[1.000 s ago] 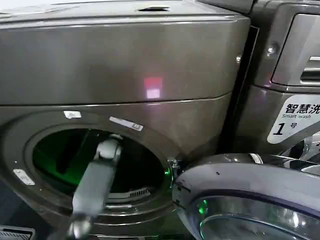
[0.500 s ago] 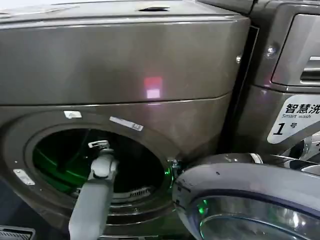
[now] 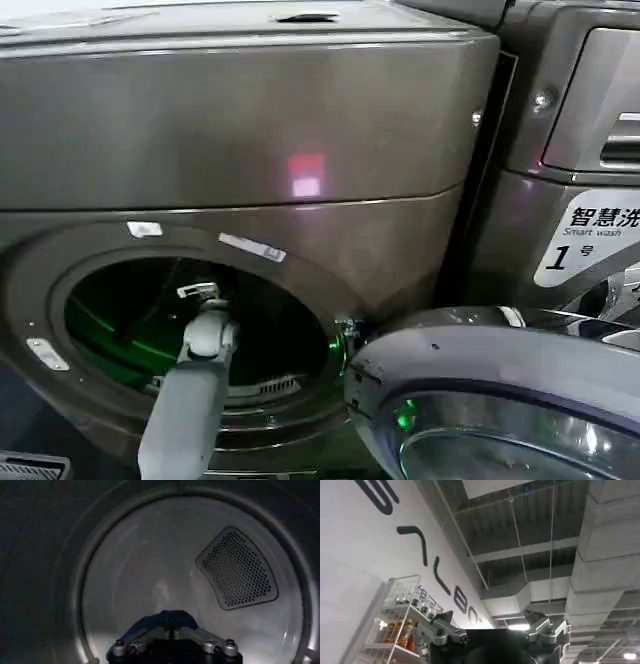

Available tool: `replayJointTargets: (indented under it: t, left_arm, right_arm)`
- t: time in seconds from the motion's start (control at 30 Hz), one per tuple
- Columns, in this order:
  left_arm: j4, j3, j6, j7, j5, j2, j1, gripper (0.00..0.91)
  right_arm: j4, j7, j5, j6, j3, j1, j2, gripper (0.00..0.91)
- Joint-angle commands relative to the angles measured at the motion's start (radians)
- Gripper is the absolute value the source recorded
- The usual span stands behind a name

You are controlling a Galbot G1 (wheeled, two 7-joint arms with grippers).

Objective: Grasp the clothes from the dryer.

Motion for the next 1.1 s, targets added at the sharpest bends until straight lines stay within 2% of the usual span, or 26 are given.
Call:
replayJointTargets:
  t: [0.03,1.1]
  left_arm:
    - [0.005,0.003,0.003,0.013,-0.007,0.002,-0.003,0.0]
    - [0.012,0.016,0.006,0.032,-0.014,0.008,-0.016,0.0]
  right_arm:
    - [-0.001,0.0,0.005,0.011,0.02,-0.014,-0.001,0.907]
    - [-0.002,-0.015,-0.016,-0.003,0.035,-0.013,0.004,0.907]
